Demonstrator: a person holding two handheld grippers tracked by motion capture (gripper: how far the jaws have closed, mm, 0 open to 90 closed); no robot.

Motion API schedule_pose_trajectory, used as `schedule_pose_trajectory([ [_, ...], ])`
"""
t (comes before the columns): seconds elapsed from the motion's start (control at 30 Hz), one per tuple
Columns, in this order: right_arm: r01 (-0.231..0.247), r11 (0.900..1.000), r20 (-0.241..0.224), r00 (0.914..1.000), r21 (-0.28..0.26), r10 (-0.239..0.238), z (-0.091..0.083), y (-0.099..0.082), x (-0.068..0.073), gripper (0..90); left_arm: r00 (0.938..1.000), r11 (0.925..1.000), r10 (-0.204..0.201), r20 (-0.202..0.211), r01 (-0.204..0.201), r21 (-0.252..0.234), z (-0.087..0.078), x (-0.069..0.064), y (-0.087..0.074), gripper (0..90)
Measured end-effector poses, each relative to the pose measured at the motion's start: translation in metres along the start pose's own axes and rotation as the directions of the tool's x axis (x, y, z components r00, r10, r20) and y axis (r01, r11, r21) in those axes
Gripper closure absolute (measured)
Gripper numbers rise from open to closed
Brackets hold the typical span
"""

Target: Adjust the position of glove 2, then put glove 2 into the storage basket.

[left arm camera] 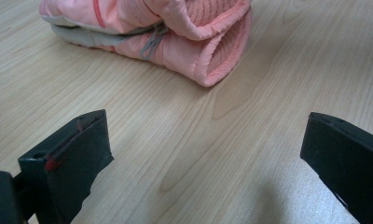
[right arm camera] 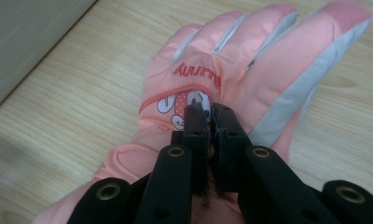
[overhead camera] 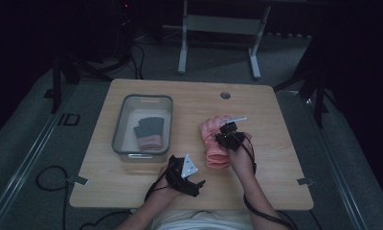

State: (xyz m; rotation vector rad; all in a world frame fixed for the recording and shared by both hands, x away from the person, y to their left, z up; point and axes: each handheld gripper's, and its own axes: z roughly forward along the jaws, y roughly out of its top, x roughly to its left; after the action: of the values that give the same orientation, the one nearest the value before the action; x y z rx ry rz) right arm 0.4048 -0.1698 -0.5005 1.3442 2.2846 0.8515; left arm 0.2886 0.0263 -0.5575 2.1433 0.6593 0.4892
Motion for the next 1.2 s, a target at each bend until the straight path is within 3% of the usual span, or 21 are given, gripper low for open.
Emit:
schedule_pose_trajectory([
  [0.17, -0.024, 0.9995, -0.029, 0.9993, -0.021, 0.024, 0.003, -0.005, -0.005, 83.1, 0.9999, 0.9999, -0.015, 0.000, 0.015, -0.006, -0.001, 0.001, 0.001, 1.1],
  [0.23, -0.013, 0.9996, -0.033, 0.9994, -0.023, 0.012, 0.000, -0.003, -0.005, 80.7, 0.9997, 0.9997, -0.023, 0.004, 0.023, -0.008, -0.001, 0.002, 0.001, 1.1],
  [0.4, -0.012, 0.9988, -0.059, 0.9982, -0.047, 0.009, -0.014, 0.005, -0.008, 70.0, 0.9987, 0.9984, -0.048, 0.014, 0.049, -0.027, -0.004, 0.005, 0.003, 1.2],
  [0.53, -0.004, 0.9964, -0.066, 0.9978, -0.084, -0.001, -0.030, 0.011, -0.010, 66.3, 0.9991, 0.9979, -0.040, 0.011, 0.040, -0.051, -0.010, 0.005, 0.009, 1.7],
  [0.67, 0.021, 0.9890, -0.048, 0.9985, -0.146, -0.028, -0.056, 0.021, -0.018, 62.8, 0.9992, 0.9919, -0.040, -0.006, 0.039, -0.121, -0.025, 0.009, 0.028, 2.8],
  [0.83, 0.061, 0.9836, -0.017, 0.9977, -0.170, -0.065, -0.069, 0.028, -0.029, 63.0, 0.9968, 0.9893, -0.079, -0.002, 0.079, -0.123, -0.036, 0.018, 0.056, 3.2],
  [0.93, 0.065, 0.9792, -0.024, 0.9972, -0.192, -0.071, -0.072, 0.031, -0.035, 64.7, 0.9950, 0.9883, -0.096, -0.026, 0.093, -0.121, -0.040, 0.028, 0.076, 3.4],
  [1.07, 0.076, 0.9780, -0.041, 0.9955, -0.194, -0.086, -0.067, 0.031, -0.039, 67.2, 0.9879, 0.9826, -0.154, -0.018, 0.151, -0.108, -0.034, 0.049, 0.102, 4.9],
  [1.2, 0.066, 0.9817, -0.063, 0.9950, -0.179, -0.078, -0.056, 0.027, -0.039, 68.6, 0.9760, 0.9730, -0.216, -0.028, 0.213, -0.090, -0.019, 0.070, 0.118, 5.7],
])
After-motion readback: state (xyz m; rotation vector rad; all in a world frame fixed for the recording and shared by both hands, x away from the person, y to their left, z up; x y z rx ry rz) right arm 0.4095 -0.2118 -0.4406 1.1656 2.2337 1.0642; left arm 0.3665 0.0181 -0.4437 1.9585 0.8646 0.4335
